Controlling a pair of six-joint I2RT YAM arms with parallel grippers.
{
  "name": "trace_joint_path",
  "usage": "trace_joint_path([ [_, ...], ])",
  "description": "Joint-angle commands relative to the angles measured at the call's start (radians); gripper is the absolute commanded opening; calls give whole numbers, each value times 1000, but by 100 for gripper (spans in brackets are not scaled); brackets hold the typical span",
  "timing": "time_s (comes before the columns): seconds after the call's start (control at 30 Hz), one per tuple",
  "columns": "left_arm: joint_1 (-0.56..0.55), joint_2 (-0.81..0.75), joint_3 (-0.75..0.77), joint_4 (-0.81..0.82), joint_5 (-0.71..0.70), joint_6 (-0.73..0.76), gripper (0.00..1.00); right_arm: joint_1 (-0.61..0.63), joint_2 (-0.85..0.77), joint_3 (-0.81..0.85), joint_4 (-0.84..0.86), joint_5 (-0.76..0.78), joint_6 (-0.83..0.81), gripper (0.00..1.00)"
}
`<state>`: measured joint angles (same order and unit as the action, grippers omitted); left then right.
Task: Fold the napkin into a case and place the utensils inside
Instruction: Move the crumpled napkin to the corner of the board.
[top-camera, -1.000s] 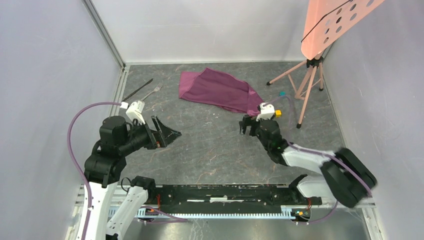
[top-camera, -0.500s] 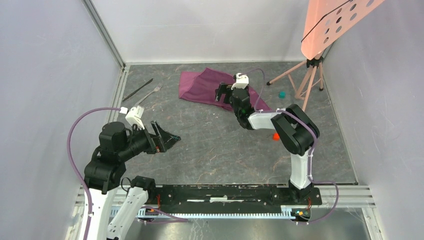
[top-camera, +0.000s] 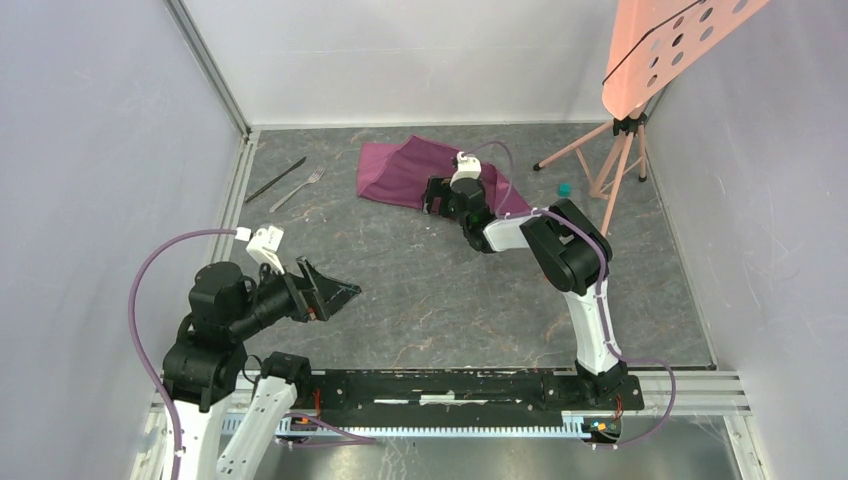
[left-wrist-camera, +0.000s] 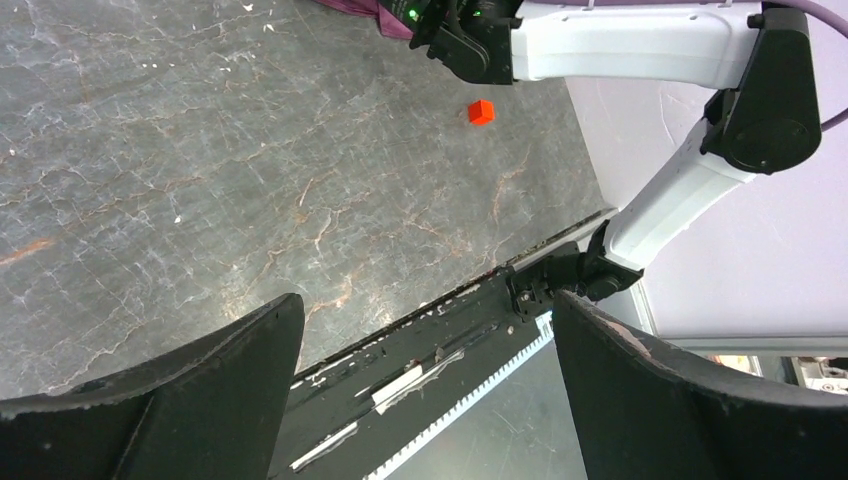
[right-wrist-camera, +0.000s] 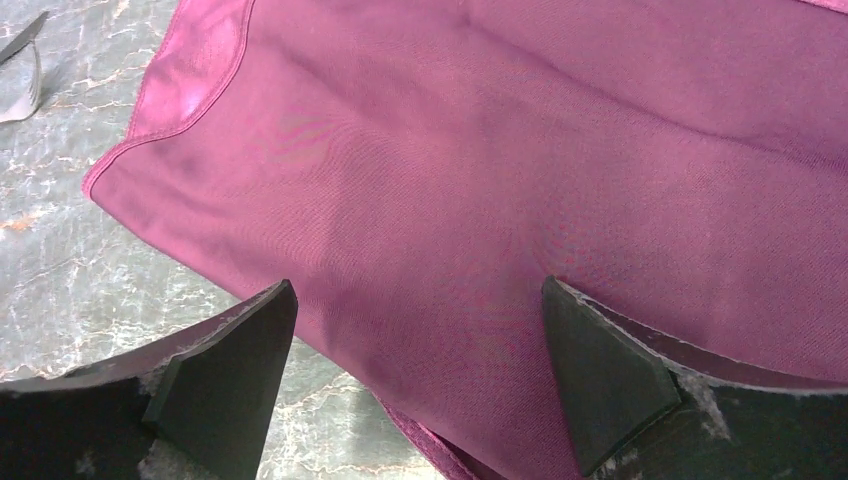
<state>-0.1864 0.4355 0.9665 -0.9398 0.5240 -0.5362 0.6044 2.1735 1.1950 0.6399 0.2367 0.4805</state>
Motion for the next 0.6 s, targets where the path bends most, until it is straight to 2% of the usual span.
trace_joint_path([
  [0.0, 4, -20, 19, -12, 20, -53, 100, 0, 11, 45, -55, -120, 30, 98],
  [0.3, 4, -43, 81, -94, -23, -39, 100, 50, -62, -124, -99, -410, 65, 98],
  [0.57, 5, -54, 69, -101, -34, -54, 100, 192, -245, -357, -232, -567, -128, 98],
])
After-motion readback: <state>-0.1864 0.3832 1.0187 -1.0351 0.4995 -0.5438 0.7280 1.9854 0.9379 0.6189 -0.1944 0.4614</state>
